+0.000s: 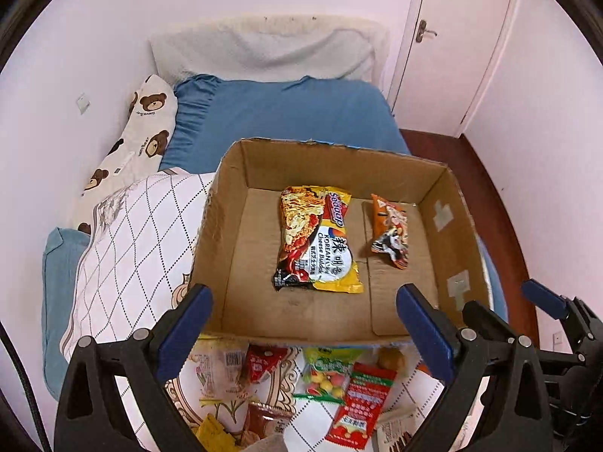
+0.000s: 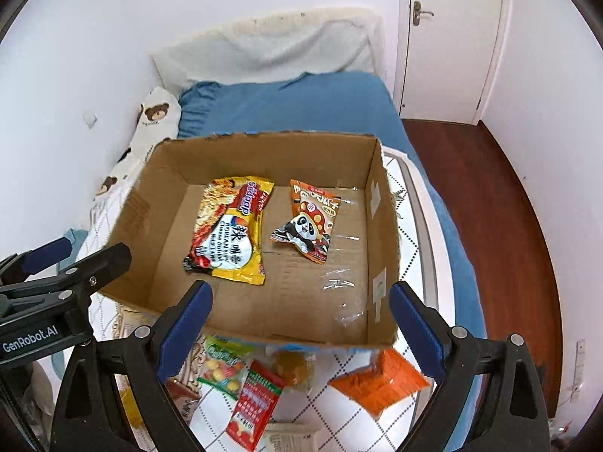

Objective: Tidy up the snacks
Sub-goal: 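Grasp the Franzzi cookie pack with the right tool while the left tool grasps the red spicy packet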

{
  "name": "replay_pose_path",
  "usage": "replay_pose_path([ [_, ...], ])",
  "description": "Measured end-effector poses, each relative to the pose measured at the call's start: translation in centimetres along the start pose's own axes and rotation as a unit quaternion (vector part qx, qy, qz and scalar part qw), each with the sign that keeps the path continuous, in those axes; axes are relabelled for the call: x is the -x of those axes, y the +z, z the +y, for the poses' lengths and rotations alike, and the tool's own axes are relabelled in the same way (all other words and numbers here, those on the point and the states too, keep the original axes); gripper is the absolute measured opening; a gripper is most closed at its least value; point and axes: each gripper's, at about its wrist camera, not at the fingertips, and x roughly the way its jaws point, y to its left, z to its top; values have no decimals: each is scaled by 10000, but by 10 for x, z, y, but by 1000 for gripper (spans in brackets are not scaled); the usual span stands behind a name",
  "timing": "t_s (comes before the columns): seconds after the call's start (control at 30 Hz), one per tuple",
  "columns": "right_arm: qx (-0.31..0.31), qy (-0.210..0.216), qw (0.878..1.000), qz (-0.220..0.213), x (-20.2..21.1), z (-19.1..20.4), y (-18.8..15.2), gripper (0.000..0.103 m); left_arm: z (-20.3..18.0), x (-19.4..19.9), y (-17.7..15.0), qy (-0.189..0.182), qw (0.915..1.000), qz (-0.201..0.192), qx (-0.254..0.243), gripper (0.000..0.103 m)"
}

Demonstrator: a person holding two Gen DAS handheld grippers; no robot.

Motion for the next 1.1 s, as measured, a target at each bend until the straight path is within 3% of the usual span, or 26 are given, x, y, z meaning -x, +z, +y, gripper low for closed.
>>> replay_pose_path([
  [0.2,-175,157,9997,-38,23,4,-23,97,10,21,-23,4,10000,-37,4,100],
  [0.3,-288,236,9991,195,20,1,-47,97,15,17,-47,118,9998,142,-57,100],
  [0.43,-334,208,9960,805,-8,-3,-97,97,18,-13,-97,301,9967,735,-189,100],
  [0.63,-300,151,9831,1799,-74,-5,-175,96,10,-71,-161,305,9835,1746,-353,100],
  [0.73,-285,199,9767,2120,-100,-4,-202,92,-2,-86,-171,237,9791,1964,-479,100],
  [0.77,-268,228,9746,2211,-105,-4,-208,83,-6,-90,-171,198,9775,2038,-510,100],
  [0.8,-241,231,9717,2337,-112,-4,-215,67,-11,-95,-172,149,9761,2102,-535,100],
  [0.83,-228,233,9710,2367,-115,-6,-220,65,-17,-101,-172,49,9738,2203,-556,100],
  [1.1,-682,193,9709,2290,-106,-53,-224,65,-61,-149,-169,-326,9578,2755,-747,100],
])
